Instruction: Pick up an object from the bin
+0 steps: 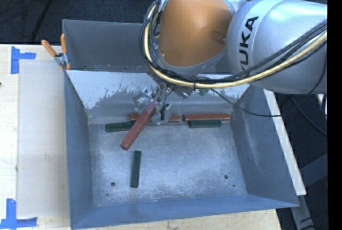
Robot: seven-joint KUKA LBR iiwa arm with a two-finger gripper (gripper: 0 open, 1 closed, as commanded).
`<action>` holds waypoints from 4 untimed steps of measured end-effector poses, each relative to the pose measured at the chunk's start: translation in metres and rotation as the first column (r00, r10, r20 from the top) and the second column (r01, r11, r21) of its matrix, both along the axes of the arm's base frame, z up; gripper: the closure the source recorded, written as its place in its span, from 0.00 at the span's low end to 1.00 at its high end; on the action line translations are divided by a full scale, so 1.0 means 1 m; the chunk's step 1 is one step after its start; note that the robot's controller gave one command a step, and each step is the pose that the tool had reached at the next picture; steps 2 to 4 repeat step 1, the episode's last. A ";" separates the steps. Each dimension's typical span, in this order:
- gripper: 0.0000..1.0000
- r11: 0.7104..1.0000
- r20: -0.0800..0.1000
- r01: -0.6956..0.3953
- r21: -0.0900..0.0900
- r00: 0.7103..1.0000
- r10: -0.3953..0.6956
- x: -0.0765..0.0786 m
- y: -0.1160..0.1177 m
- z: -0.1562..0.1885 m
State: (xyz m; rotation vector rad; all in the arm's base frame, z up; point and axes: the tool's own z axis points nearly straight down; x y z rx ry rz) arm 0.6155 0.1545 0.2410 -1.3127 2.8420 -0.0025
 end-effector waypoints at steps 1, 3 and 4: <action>1.00 0.999 -0.015 0.045 -0.004 0.999 -0.045 -0.019 -0.032 -0.040; 1.00 0.999 -0.015 0.045 -0.004 0.999 -0.045 -0.019 -0.032 -0.040; 1.00 0.999 -0.015 0.045 -0.004 0.999 -0.045 -0.019 -0.032 -0.040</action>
Offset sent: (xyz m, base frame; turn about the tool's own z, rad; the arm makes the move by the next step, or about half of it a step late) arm -0.0181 -0.0309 -0.0371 0.0431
